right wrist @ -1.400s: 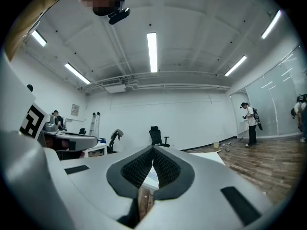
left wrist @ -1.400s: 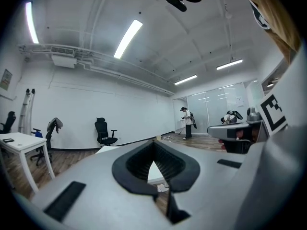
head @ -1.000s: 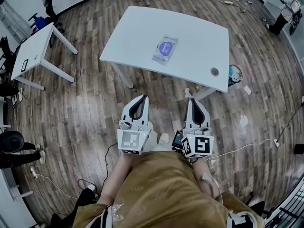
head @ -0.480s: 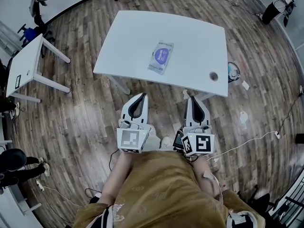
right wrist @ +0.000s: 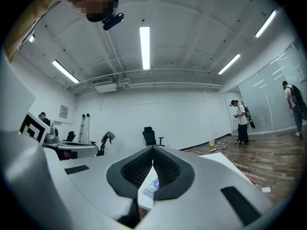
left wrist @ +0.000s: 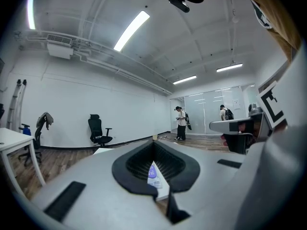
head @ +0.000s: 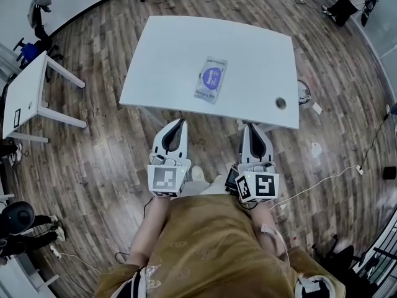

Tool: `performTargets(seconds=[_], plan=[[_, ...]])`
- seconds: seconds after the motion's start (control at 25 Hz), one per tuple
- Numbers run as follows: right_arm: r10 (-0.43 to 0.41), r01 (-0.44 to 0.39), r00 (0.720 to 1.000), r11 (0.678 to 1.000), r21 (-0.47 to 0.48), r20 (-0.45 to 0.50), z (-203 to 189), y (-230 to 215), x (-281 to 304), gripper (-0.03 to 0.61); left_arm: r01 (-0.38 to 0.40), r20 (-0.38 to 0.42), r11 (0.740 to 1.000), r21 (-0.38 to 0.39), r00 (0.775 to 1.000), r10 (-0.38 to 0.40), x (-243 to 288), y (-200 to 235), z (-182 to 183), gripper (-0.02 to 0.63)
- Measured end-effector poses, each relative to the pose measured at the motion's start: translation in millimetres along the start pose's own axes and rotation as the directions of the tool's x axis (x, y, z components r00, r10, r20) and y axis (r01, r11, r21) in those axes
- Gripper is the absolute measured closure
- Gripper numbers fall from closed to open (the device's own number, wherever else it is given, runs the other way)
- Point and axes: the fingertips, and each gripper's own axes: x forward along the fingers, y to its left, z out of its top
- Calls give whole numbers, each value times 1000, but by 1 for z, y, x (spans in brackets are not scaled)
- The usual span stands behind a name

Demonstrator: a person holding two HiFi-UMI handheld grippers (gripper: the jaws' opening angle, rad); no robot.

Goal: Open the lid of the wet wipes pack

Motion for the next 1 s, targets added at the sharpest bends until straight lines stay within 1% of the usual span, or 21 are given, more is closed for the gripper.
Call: performTargets(seconds=[0.16, 0.32, 0.56, 0.68, 0.84, 1.0], plan=[[-8, 8, 1000, 1000, 8, -9, -4, 4, 9, 569, 5, -3, 1000, -4, 1000, -5, 9, 10, -2, 612], [-14, 14, 1000, 1000, -19, -26, -9, -1, 20, 569, 17, -9, 1000, -3, 1000, -17, 23, 12, -3, 612], [-15, 14, 999, 1000, -16, -40, -16, -10, 38, 569, 27, -25, 1000, 1, 999, -27, 46, 13, -8, 612], [-14, 14, 998, 1000, 4, -64, -21, -19, 51, 569, 28, -30, 1000, 10, 999, -28, 64, 15, -8, 612], [12, -7, 995, 999, 50, -98, -32, -33, 78, 568, 19, -40, 1000, 15, 999, -18, 91, 19, -12, 612], [19, -11, 991, 998, 61, -135, -42, -50, 102, 568, 5, -60, 1000, 12, 998, -4, 118, 25, -18, 612]])
